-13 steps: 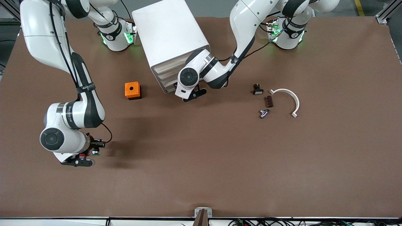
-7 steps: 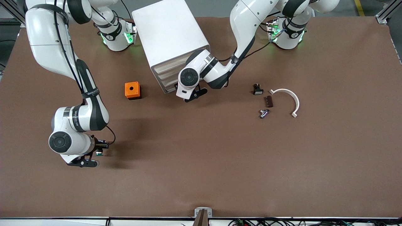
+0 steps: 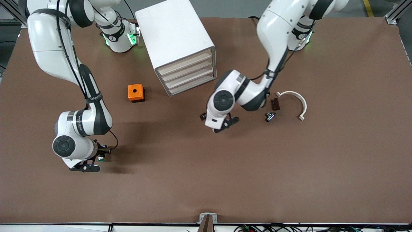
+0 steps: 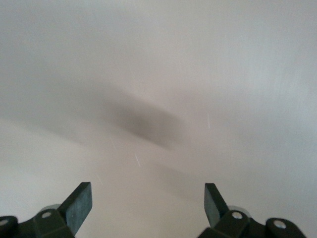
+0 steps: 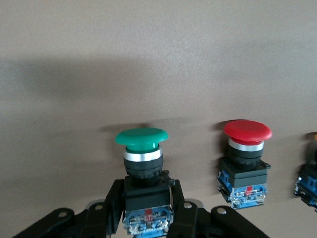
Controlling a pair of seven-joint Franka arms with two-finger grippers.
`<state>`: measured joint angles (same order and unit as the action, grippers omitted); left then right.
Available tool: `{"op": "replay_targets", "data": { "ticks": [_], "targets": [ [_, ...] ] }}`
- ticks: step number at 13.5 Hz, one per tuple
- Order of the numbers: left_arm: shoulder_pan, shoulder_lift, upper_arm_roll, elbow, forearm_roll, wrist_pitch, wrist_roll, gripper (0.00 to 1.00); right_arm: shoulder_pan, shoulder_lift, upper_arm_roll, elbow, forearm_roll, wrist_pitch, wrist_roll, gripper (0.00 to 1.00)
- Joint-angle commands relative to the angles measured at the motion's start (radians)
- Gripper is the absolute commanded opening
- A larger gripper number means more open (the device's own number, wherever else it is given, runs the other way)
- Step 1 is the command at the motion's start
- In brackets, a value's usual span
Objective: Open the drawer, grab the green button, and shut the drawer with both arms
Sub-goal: 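Place the button by the red button while the left gripper withdraws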
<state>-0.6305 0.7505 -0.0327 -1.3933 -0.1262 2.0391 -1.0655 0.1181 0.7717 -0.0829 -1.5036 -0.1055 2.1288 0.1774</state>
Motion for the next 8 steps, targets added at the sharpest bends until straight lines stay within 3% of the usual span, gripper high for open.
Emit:
{"op": "replay_targets", "data": {
  "ticks": [1, 3, 8],
  "targets": [
    [0.079, -0.06, -0.003, -0.012, 0.213, -0.01, 0.05, 1.0, -0.018, 0.003, 0.017, -0.004, -0.03, 0.013, -0.004, 0.18],
    [0.142, -0.106, -0.006, -0.012, 0.368, -0.025, 0.068, 1.0, -0.018, 0.003, 0.017, -0.013, -0.028, 0.014, -0.004, 0.19],
    [0.28, -0.243, -0.012, -0.01, 0.37, -0.163, 0.268, 1.0, -0.02, 0.005, 0.017, -0.035, -0.028, 0.026, -0.003, 0.31]
  ]
}}
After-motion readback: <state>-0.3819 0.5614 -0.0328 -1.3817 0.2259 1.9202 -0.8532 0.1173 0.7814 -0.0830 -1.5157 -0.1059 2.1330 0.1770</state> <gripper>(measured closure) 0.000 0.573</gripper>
